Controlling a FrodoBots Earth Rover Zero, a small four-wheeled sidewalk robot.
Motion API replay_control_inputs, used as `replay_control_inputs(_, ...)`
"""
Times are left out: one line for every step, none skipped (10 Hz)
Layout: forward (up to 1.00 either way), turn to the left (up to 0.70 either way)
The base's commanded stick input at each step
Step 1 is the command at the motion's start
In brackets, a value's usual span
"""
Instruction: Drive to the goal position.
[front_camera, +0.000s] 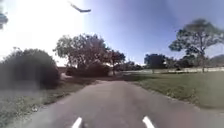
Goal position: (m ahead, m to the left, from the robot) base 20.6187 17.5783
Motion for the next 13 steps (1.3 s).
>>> replay_control_inputs(0.70, 0.00)
replay_control_inputs(0.70, 0.00)
replay_control_inputs(0.70, 0.00)
replay_control_inputs(0.70, 0.00)
replay_control_inputs(0.70, 0.00)
replay_control_inputs(0.70, 0.00)
replay_control_inputs(0.70, 0.00)
replay_control_inputs(0.70, 0.00)
replay_control_inputs(0.70, 0.00)
replay_control_inputs(0.70, 0.00)
replay_control_inputs(0.70, 0.00)
replay_control_inputs(0.70, 0.00)
replay_control_inputs(0.70, 0.00)
